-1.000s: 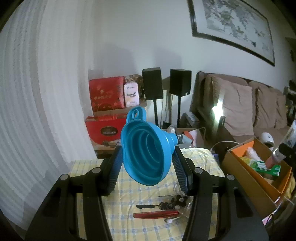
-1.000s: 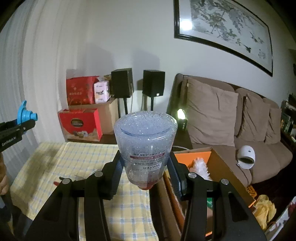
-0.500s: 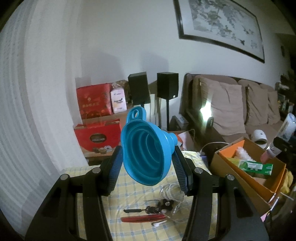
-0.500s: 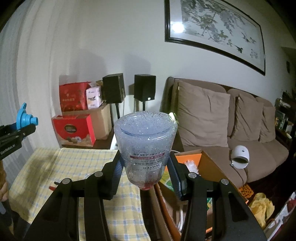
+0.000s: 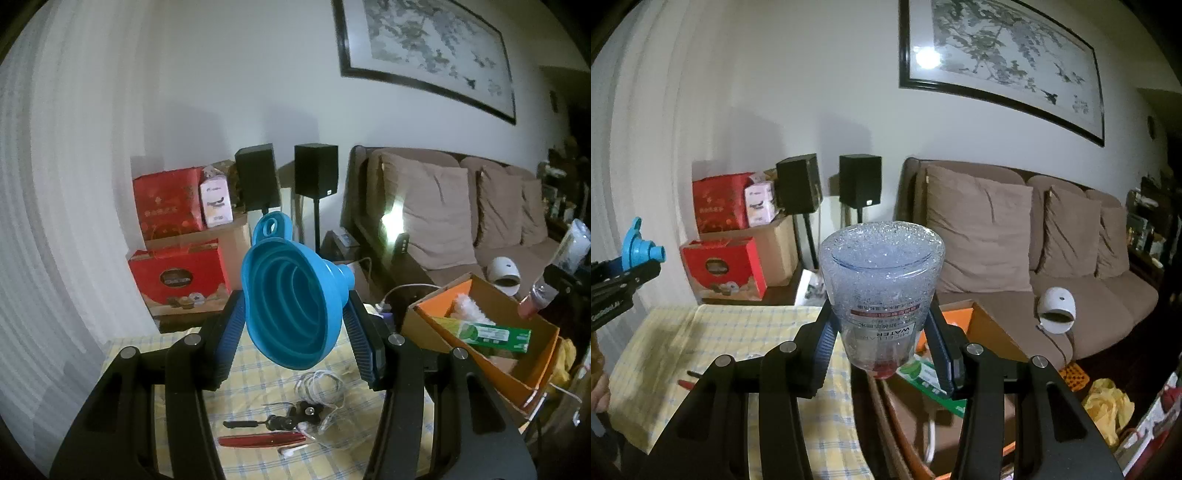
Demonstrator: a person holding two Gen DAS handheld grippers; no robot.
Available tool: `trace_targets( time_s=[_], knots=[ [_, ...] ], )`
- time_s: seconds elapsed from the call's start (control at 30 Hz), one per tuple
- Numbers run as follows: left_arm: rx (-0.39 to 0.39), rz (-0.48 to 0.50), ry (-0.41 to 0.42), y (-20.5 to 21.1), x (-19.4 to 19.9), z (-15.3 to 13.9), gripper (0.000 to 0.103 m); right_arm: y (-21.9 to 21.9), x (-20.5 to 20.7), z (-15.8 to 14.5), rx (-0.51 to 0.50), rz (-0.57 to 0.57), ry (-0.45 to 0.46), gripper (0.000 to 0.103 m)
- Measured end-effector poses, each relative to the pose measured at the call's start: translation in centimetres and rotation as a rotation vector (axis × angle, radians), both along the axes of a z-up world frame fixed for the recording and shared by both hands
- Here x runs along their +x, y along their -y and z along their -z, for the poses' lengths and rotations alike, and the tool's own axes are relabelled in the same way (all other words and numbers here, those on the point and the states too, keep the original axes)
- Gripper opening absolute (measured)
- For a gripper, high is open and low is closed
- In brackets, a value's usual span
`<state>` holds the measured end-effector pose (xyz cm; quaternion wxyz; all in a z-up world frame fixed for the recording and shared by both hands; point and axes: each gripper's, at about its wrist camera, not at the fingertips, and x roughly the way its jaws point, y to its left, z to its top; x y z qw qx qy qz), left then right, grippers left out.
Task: Organize objects
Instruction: 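Carry the bottle and funnel with both tools toward the orange-lined box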
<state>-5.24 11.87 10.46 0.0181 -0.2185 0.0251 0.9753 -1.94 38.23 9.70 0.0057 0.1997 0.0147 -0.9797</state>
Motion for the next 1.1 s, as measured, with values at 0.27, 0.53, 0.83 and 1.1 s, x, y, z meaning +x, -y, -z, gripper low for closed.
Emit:
trace_targets(
  time_s=[0.27,0.53,0.83,1.1],
  knots=[
    [0.014,0.026,0.003,-1.0,-0.3,-0.2,0.05,-1.8,0.1,-0.3,-0.012,0.042,-0.006,0.048],
    [0.025,0.059,-0.005,-1.9,-0.3,-0.8,0.05,-3.1,0.6,-0.5,-0.013,0.08,-0.014,0.048],
    [0.045,0.099,-0.01,-2.7,-0.2,-1.4,0.05,-4.2,0.9,-0.7,-0.012,0.111,-0.022,0.048],
    [0.044,0.141,-0.022,-4.2,-0.4,-2.4,0.05,-4.8,0.9,-0.8,-0.008,0.134,-0.024,0.048]
  ],
)
